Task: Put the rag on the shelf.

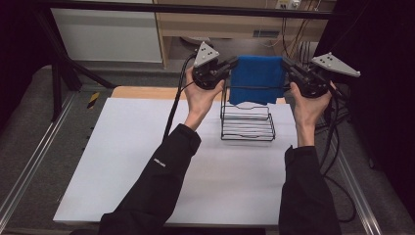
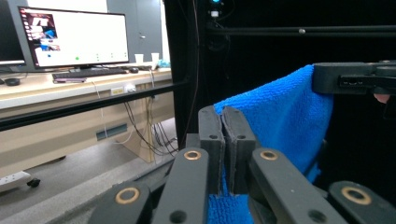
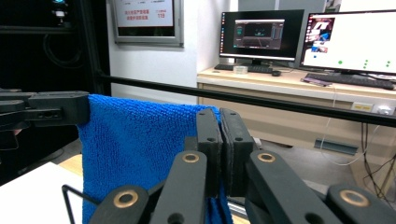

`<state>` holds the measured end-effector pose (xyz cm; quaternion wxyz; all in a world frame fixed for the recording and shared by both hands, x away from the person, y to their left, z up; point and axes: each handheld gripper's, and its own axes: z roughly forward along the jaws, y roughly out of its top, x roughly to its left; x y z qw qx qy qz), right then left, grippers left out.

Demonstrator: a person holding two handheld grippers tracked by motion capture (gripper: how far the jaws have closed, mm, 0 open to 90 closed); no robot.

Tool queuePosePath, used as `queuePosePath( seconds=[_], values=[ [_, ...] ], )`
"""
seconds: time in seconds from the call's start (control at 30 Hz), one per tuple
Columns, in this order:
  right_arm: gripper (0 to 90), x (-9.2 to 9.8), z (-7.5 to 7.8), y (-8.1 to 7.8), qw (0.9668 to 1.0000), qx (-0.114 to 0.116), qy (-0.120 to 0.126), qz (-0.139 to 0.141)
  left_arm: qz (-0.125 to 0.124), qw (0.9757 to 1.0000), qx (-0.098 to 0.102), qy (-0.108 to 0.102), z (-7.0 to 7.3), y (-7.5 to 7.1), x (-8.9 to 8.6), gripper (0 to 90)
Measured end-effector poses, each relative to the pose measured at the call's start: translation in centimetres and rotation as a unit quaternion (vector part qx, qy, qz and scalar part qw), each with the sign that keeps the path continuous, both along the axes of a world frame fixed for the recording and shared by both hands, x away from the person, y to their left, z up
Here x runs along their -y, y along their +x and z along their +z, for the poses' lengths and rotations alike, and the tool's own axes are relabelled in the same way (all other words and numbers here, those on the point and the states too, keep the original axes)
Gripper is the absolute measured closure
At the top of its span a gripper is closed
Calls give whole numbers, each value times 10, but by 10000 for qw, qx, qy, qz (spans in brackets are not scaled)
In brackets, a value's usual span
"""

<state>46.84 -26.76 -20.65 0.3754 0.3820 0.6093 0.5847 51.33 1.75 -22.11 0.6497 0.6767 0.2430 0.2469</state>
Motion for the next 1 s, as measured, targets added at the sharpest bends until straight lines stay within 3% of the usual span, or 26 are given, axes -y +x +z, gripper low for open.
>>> queuePosePath(
  seconds=[0.17,0.23,0.37,0.6,1.0],
  values=[
    [882,3,-4,-9,10000,-18,-52,48,-143,9997,100,184,1,-10,-1,871],
    [881,4,-6,-11,10000,-45,-62,62,-185,9994,88,294,1,-14,-2,870],
    [879,6,-10,-16,9998,-110,-92,98,-270,9991,9,319,1,-17,-2,868],
    [877,9,-15,-25,9995,-176,-165,209,-394,9972,119,629,1,-28,-2,867],
    [869,11,-25,-37,9977,-360,-433,370,-566,9925,-175,1073,-11,-43,0,856]
  ],
)
